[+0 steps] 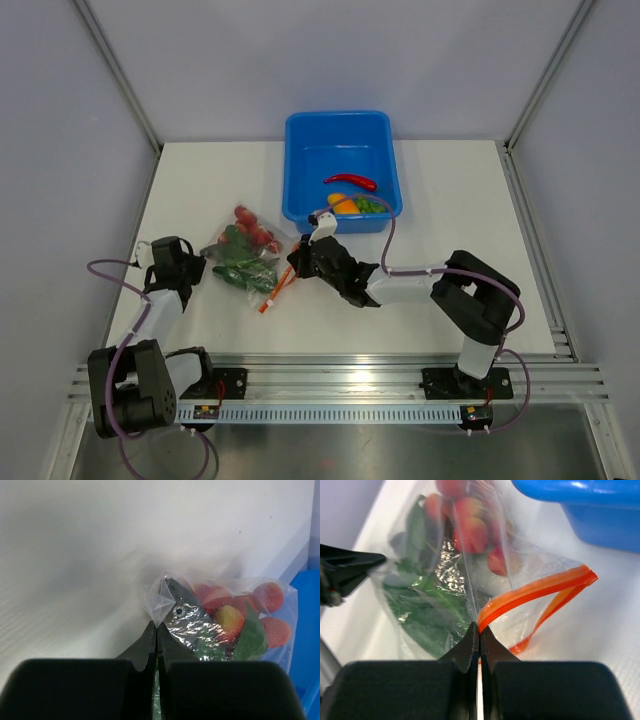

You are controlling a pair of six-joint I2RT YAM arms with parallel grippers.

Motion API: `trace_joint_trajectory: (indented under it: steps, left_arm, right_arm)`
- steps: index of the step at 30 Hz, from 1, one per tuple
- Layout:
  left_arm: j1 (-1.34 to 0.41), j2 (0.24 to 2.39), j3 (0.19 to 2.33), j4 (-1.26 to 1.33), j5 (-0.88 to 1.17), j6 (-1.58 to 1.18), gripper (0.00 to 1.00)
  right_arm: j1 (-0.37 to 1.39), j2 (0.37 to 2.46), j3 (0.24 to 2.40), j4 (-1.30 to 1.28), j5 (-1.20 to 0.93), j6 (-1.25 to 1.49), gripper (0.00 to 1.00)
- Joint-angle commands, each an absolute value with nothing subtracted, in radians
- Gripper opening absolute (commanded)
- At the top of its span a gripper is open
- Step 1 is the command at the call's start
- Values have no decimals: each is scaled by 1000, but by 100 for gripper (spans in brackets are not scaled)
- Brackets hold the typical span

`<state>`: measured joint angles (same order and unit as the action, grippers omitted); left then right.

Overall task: Open the zip-top bag and remove the fake food
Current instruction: Pick up the fake vegetable from the zipper food storage bag.

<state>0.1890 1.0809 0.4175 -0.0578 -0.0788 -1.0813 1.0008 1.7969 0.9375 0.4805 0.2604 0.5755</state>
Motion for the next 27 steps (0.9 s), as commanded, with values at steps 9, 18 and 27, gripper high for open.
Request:
trace_joint_trajectory:
  steps: [9, 18, 27]
  left_arm:
    - [192, 1100, 449, -54, -129, -1052, 0]
    - [192, 1104, 454, -58, -135, -1049, 0]
    - [192, 1126, 468, -67, -126, -1043, 0]
  right_arm:
    - [991, 1680, 894, 707, 62, 678, 10]
    - [989, 1689, 905, 724, -83, 628, 58]
    - [989, 1569, 782, 710, 35, 473, 66]
